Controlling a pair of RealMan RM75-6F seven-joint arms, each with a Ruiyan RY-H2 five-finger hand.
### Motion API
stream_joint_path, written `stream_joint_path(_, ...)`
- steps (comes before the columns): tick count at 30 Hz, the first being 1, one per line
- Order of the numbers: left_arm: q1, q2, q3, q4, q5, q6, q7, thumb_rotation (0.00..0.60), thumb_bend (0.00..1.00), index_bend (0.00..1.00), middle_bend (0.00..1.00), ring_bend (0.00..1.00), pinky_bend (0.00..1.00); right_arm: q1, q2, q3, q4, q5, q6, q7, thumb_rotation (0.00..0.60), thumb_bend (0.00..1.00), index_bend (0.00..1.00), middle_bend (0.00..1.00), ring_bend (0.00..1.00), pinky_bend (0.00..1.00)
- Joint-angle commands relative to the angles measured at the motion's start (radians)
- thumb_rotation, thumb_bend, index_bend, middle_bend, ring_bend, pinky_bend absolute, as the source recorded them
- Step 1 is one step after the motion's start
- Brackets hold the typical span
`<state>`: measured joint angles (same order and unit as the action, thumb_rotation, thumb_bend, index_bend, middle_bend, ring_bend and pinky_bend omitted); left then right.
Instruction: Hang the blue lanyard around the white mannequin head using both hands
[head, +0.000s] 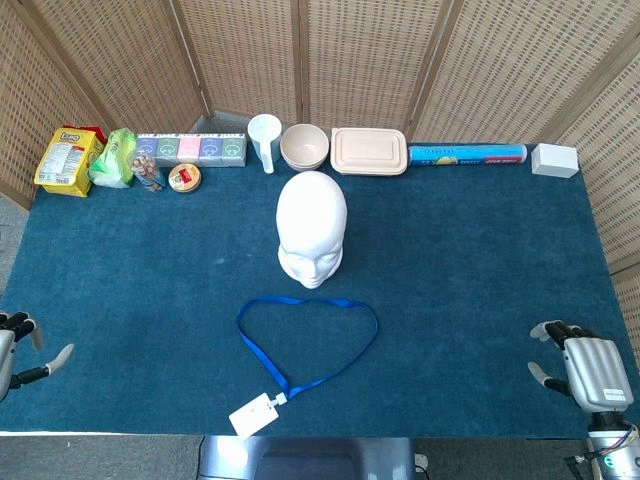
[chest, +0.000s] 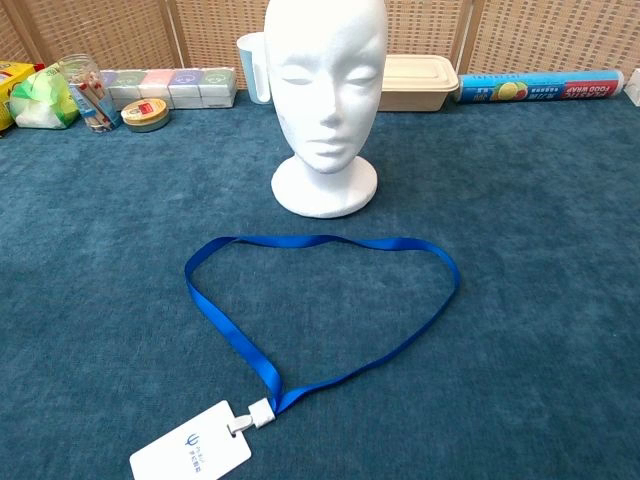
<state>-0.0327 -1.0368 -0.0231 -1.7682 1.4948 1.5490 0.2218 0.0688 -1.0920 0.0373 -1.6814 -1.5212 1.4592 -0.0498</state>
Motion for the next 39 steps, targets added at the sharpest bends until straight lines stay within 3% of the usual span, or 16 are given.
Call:
stream_joint_path(1, -0.001, 0.001, 0.002, 0.001, -0.004, -0.009, -0.002, 0.227, 0.21, 0.65, 0.51, 0.44, 0.27, 0.001, -0.004, -0.001, -0.001, 0.000, -0.002, -0.004, 0.600, 0.24, 0.41, 0.45, 0.50, 0.49)
stream_joint_path(18, -0.014, -0.004, -0.011, 0.018, -0.014, -0.027, -0.025, 0.229, 0.21, 0.65, 0.51, 0.44, 0.27, 0.023, -0.017, 0.014, -0.026, 0.008, -0.022, -0.035, 0.600, 0.24, 0.41, 0.45, 0.50, 0.49)
stream_joint_path(28, -0.060, -0.052, -0.022, 0.018, -0.021, -0.092, -0.002, 0.229, 0.21, 0.65, 0.51, 0.44, 0.27, 0.113, -0.057, 0.092, -0.031, 0.081, -0.103, -0.052, 0.600, 0.24, 0.41, 0.45, 0.50, 0.49)
stream_joint_path(33, -0.075, -0.058, -0.027, 0.022, -0.025, -0.108, 0.006, 0.227, 0.21, 0.65, 0.51, 0.44, 0.27, 0.149, -0.086, 0.106, -0.022, 0.098, -0.138, -0.089, 0.600, 0.24, 0.41, 0.45, 0.50, 0.49)
stream_joint_path(39, -0.102, -0.066, -0.052, 0.037, -0.056, -0.134, 0.012, 0.230, 0.21, 0.65, 0.51, 0.43, 0.27, 0.195, -0.161, 0.147, -0.055, 0.165, -0.150, -0.195, 0.600, 0.24, 0.40, 0.45, 0.55, 0.58)
